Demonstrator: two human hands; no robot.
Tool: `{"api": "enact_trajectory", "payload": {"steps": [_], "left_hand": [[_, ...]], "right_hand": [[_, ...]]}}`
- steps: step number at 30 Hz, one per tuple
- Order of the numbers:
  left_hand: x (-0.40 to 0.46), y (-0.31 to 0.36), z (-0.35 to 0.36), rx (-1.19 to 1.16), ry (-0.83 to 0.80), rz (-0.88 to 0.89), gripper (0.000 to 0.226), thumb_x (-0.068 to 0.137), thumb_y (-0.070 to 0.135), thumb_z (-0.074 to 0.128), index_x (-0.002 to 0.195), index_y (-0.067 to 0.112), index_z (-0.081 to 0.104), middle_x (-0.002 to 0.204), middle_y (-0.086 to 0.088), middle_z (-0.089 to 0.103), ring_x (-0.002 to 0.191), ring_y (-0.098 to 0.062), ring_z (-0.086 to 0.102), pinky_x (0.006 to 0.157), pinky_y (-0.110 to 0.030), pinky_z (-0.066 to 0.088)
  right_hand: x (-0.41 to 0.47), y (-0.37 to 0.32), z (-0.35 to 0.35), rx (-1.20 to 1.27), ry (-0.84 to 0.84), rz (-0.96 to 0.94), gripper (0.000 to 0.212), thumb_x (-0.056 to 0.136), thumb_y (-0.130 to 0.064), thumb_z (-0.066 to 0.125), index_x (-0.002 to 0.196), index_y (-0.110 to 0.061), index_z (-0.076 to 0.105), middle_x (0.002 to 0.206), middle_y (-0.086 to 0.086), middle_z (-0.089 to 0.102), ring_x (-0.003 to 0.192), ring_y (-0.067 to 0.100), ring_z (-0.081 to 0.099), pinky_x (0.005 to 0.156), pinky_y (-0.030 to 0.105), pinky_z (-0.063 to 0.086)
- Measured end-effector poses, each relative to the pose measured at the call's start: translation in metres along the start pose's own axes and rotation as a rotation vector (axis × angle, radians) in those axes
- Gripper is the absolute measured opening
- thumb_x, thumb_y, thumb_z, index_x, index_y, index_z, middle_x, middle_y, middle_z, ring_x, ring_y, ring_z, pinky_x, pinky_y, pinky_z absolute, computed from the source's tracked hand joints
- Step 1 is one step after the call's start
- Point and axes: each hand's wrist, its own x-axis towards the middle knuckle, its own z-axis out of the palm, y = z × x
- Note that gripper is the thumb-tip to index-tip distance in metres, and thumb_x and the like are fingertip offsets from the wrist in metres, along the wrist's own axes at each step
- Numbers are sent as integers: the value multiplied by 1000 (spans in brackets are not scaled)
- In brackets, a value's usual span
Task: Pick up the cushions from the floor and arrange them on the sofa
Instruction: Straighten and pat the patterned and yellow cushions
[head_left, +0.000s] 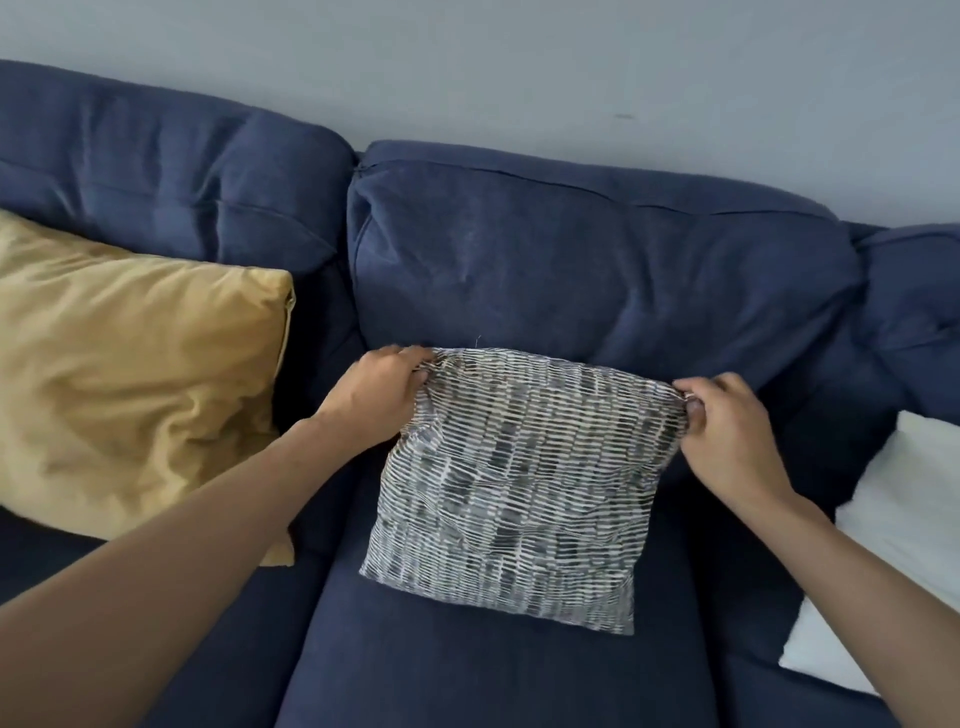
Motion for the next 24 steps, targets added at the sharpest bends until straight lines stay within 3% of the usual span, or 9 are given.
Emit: {"api": "enact_trajectory", "payload": {"steps": [3, 7, 11, 15, 18, 20, 22, 24], "left_hand": [[10, 4, -19, 18, 33, 30, 25, 103, 14, 64, 127, 12, 72, 119, -14, 75, 112, -38, 69, 97, -52, 57], [30, 7, -28, 28, 150, 56, 13, 98, 10, 68, 110, 9, 69, 108, -11, 75, 101, -38, 69, 86, -54, 58], [34, 3, -17, -8, 159, 28, 12, 97, 7, 70, 110, 7, 70, 107, -12, 76, 100, -36, 71, 88, -52, 58], [31, -4, -17, -37, 174, 36, 13, 100, 13, 71, 113, 11, 70, 107, -13, 73, 99, -36, 68, 89, -54, 57], [17, 0, -12, 25, 229, -4, 23, 102, 21, 66, 125, 17, 69, 117, -12, 64, 103, -38, 65, 86, -54, 57], [0, 10, -3, 104, 386, -9, 29, 104, 25, 62, 132, 16, 68, 126, -12, 58, 110, -38, 59, 84, -55, 56], [-15, 25, 11, 109, 535, 71, 32, 107, 25, 58, 135, 13, 68, 138, -13, 59, 120, -39, 56, 96, -57, 53], [-24, 44, 36, 48, 570, 210, 39, 112, 27, 53, 145, 9, 63, 156, -14, 55, 142, -38, 51, 115, -54, 45]], "right_hand": [[11, -1, -14, 6, 108, 8, 30, 96, 6, 59, 118, -2, 78, 113, 18, 66, 96, 37, 69, 96, 30, 47], [39, -11, -17, 98, 154, 100, 22, 96, 2, 59, 106, -10, 75, 101, 9, 73, 101, 32, 70, 100, 38, 53], [46, -19, -10, 203, 176, 209, 14, 97, -1, 59, 105, -10, 67, 94, 4, 69, 95, 22, 65, 87, 23, 46], [47, -18, -4, 315, 197, 290, 14, 95, -7, 65, 102, -18, 65, 90, -5, 68, 97, 30, 73, 95, 46, 62], [26, -29, -5, 345, 235, 285, 26, 99, -16, 66, 125, -15, 64, 112, 2, 69, 103, 23, 69, 103, 44, 57], [-1, -44, 0, 317, 317, 187, 39, 105, -25, 61, 142, -16, 56, 139, 8, 61, 123, 25, 63, 108, 38, 51], [-31, -65, 14, 231, 361, -18, 45, 110, -27, 54, 151, -11, 51, 156, 13, 52, 144, 30, 51, 119, 38, 42], [-54, -85, 39, 106, 288, -250, 52, 113, -27, 50, 160, -8, 43, 171, 15, 38, 161, 32, 33, 132, 50, 28]]}}
